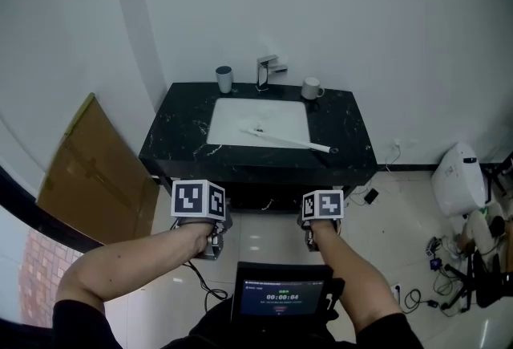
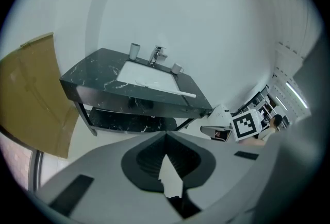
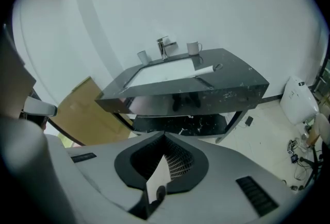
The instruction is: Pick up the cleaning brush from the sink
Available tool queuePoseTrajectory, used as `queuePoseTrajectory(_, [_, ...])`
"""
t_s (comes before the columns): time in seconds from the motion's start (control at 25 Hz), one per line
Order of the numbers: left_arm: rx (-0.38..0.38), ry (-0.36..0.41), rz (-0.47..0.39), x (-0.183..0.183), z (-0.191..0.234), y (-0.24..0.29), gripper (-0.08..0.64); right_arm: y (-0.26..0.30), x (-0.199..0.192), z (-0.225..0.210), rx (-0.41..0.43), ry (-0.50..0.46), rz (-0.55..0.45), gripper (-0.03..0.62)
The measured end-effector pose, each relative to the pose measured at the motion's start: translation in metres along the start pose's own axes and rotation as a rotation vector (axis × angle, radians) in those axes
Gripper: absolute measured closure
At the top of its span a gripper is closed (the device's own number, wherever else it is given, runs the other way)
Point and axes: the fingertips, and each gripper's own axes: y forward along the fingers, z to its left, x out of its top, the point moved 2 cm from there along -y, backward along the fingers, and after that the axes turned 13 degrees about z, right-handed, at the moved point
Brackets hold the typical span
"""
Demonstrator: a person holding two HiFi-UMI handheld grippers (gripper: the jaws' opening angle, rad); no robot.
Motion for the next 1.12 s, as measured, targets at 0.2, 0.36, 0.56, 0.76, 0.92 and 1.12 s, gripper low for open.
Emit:
queuePoseTrajectory(0.2, [-0.062,0.018,0.011,0.055,0.026,-0.019,0.546,-0.005,0.076,0.054,0.087,0.064,-0.049,0.586])
queuePoseTrajectory(0.36, [-0.054,0.033,0.000,0.118,0.044,-0.012,0.546,-0.009,0.149,0.080,0.109,-0.009,-0.070,0.586])
queuePoseTrajectory(0.56, [-0.041,0.037,-0.026,0.197,0.041,0.016,0.546,0.010,0.242,0.064,0.127,-0.083,-0.071,0.586])
queuePoseTrajectory(0.76, [-0.021,0.018,-0.053,0.275,0.014,0.045,0.546,0.035,0.328,0.032,0.123,-0.148,-0.040,0.586])
queuePoseTrajectory(0.92, [0.012,-0.006,-0.075,0.332,0.013,0.055,0.546,0.060,0.381,0.022,0.131,-0.192,0.002,0.586])
queuePoseTrajectory(1.12, [0.018,-0.034,-0.049,0.373,0.034,0.076,0.546,0.099,0.417,0.020,0.143,-0.192,0.054,0.586])
